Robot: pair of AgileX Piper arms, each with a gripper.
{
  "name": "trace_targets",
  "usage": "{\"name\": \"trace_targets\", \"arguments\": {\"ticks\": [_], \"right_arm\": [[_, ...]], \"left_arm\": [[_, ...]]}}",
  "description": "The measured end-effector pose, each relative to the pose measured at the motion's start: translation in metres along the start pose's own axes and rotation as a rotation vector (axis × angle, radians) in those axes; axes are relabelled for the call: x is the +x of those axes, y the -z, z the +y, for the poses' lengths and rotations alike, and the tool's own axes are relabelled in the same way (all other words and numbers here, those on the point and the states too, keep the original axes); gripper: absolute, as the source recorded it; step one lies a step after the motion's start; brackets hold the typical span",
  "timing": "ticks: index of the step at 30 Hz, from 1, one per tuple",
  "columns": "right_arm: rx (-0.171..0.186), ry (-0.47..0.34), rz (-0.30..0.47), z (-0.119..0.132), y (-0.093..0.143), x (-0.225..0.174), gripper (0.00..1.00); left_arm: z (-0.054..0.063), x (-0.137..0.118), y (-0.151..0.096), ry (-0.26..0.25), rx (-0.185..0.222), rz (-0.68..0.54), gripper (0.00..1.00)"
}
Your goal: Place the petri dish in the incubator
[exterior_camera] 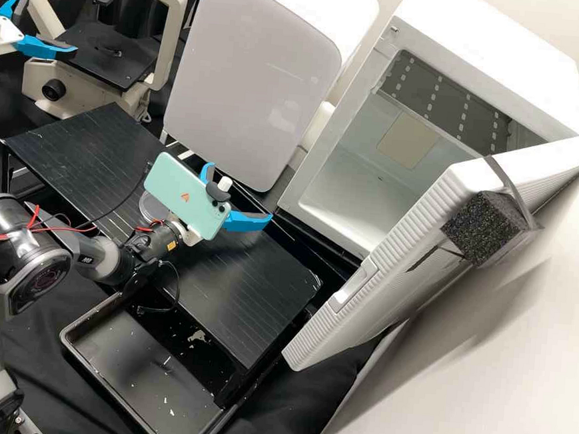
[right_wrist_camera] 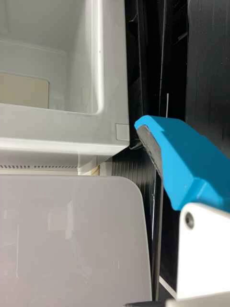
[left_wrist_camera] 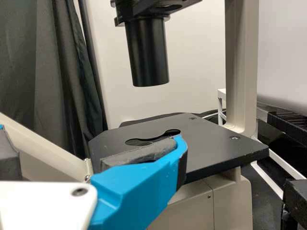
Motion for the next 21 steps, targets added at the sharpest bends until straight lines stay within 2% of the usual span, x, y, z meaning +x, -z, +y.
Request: {"name": "trace_targets", "arguments": {"ticks": [9, 14, 21], "right_arm": [[0.0, -0.002, 0.002, -0.001, -0.001, -0.001, 1.0], [-0.001, -0.011, 0.019, -0.002, -0.002, -0.026, 1.0], [0.009, -0.075, 0.147, 0.002, 0.006, -0.078, 1.0]], "left_arm": [[0.0, 0.0, 0.0, 0.0, 0.0, 0.0, 1.0], [0.0, 0.0, 0.0, 0.0, 0.0, 0.0, 1.0], [0.0, 0.0, 0.0, 0.0, 0.0, 0.0, 1.0]]}}
